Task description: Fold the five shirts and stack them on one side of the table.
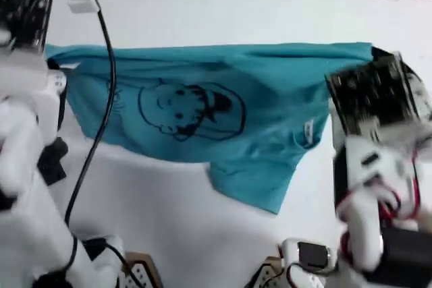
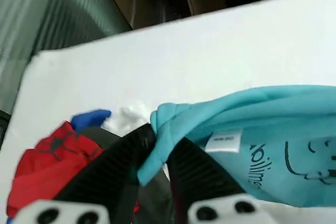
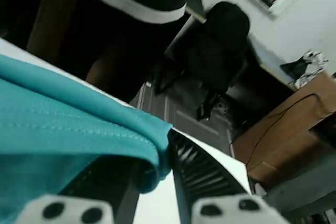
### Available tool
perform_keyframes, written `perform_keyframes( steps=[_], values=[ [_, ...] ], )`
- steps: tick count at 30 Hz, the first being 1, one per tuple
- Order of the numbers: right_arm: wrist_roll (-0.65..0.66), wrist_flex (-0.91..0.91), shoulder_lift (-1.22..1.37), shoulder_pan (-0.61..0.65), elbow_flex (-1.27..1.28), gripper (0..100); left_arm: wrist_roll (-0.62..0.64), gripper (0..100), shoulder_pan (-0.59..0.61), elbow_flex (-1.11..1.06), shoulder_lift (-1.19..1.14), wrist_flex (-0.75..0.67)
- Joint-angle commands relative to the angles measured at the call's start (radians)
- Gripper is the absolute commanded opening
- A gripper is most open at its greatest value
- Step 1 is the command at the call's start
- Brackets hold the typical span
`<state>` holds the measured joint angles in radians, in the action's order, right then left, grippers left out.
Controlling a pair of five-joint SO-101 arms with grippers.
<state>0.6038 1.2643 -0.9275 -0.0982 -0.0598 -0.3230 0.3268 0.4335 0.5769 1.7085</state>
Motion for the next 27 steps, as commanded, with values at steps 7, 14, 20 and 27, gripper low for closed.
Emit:
perform_keyframes(
  steps=[7, 14, 20, 27],
  values=[
    [-0.005, 0.036, -0.153, -0.021, -0.074, 1.9, 0.054, 3, -0.002, 0.031, 0.112, -0.006],
    [0.003, 0.015, -0.166, -0.024, -0.209, 1.9, 0.11, 3, -0.003, 0.031, 0.147, 0.02],
    [0.005, -0.008, -0.166, -0.024, -0.313, 1.9, 0.124, 3, -0.005, 0.033, 0.198, 0.021],
    [-0.002, 0.039, -0.179, -0.019, -0.331, 1.9, 0.124, 3, -0.006, 0.027, 0.281, 0.046]
  ],
)
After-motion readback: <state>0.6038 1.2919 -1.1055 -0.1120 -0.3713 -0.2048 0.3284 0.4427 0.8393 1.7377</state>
